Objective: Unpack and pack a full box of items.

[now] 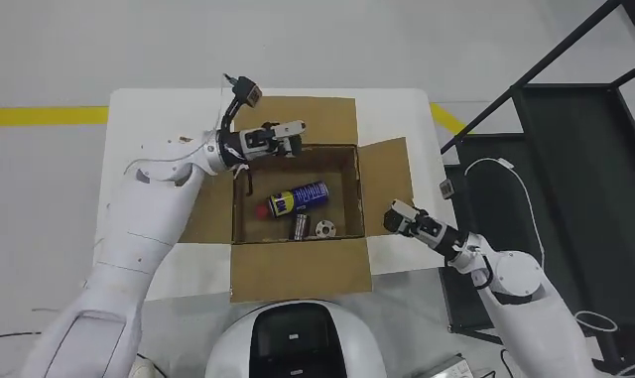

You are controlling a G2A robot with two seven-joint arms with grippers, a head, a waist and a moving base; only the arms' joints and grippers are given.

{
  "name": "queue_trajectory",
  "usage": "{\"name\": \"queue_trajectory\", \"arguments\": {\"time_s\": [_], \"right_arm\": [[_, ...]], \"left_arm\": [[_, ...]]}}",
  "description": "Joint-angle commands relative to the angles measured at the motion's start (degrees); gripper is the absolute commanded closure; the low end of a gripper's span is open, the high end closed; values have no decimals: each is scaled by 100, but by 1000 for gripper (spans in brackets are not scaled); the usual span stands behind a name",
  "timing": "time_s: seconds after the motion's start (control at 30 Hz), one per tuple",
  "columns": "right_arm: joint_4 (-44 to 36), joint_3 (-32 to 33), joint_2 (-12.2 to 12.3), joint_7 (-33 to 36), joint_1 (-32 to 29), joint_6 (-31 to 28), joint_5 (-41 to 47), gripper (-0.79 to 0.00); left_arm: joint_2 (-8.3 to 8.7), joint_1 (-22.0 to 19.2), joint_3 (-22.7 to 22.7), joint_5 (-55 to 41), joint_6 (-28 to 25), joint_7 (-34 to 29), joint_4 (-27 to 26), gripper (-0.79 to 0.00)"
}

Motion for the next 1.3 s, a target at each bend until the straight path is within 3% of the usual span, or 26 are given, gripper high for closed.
{"name": "queue_trajectory", "arguments": {"time_s": [0.0,0.13,0.27,0.57,0.97,1.1,1.27], "right_arm": [[115,-56,-7,-23,84,-20,0,-785],[368,-160,-19,-202,245,134,-190,-785],[684,-325,-41,-167,448,160,-69,-785],[1385,-603,-78,2,868,174,78,-785],[1803,-934,-132,11,1272,268,49,-785],[1275,-800,-101,-125,1257,307,-319,-785],[186,-645,-38,-215,1171,846,-1152,-785]], "left_arm": [[170,457,-572,210,219,-63,-707,-785],[393,1194,-1383,551,445,-84,-1566,-785],[540,1800,-2062,605,521,-70,-2072,-785],[701,2807,-2871,408,524,91,-2409,-785],[797,3175,-3070,89,501,173,-2448,-785],[828,3202,-3121,13,484,187,-2430,-785],[858,3296,-3218,-146,381,288,-2387,-785]]}}
